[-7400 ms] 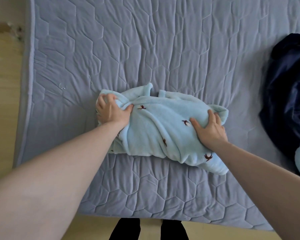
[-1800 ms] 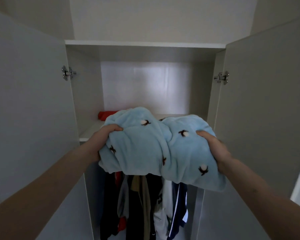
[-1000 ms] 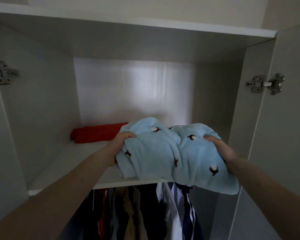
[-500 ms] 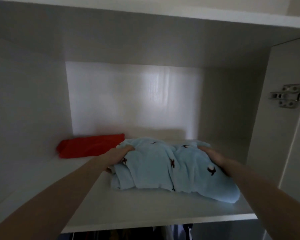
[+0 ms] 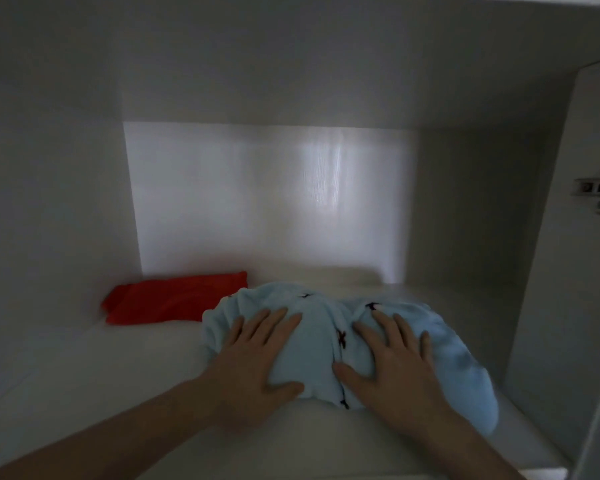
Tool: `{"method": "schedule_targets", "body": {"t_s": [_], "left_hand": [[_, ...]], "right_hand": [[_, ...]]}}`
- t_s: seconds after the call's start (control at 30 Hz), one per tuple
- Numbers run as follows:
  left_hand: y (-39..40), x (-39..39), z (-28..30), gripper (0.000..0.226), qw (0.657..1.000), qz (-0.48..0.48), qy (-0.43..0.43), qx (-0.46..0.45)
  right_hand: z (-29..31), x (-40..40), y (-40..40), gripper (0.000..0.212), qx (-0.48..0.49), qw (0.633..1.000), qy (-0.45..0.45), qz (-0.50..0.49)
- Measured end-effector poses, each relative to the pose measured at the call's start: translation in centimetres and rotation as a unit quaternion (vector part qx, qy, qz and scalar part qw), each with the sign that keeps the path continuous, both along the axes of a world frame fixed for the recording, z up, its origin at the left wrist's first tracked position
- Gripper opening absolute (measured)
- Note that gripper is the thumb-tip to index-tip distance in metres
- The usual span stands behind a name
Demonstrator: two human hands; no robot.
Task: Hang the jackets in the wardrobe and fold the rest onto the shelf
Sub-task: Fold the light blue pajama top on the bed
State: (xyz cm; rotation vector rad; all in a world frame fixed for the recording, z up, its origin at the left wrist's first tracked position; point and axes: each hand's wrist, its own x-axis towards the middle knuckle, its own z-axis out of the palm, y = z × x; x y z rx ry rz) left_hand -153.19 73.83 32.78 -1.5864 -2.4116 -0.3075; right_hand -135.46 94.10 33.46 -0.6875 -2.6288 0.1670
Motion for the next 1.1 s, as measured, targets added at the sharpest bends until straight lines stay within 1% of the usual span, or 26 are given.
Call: {"method": "schedule_targets", "body": {"t_s": [0.07,0.23,0.4,0.57,0.7,0.83,1.1], "left_hand": [[1.8,-0.8,0.0,0.093,1.000,0.005,0.005,0.005],[6.1,-3.6,-0.2,0.101,0.999,0.019,0.001,0.039],[9.7,-7.1,-0.2,0.097,0.997,0.023,-0.014,0.068],[12.3,-9.7,-1.0,0.096,0.994,0.029,-0.023,0.105],[14.0,-11.0,-1.4,0.098,0.990,0.042,-0.029,0.129],[15.5,-12.7,-2.5,0.094,0.987,0.044,-0.030,0.151],[17.3,-15.3,-2.8,0.090,0.988,0.060,-0.023,0.139]], "right_hand": [[-0.3,-1.5,1.7,0.092,-0.001,1.000,0.008,-0.003],[-0.6,-5.3,6.4,0.096,-0.010,1.000,0.008,0.004],[-1.0,-9.0,9.4,0.100,-0.017,1.000,0.008,-0.006],[-1.9,-11.9,11.8,0.094,-0.021,0.999,0.030,-0.004],[-2.6,-13.8,13.4,0.097,-0.016,0.999,0.048,-0.001],[-3.1,-15.6,14.9,0.096,-0.017,0.998,0.059,0.002],[-3.6,-18.1,16.9,0.085,0.001,0.998,0.060,0.005]]}}
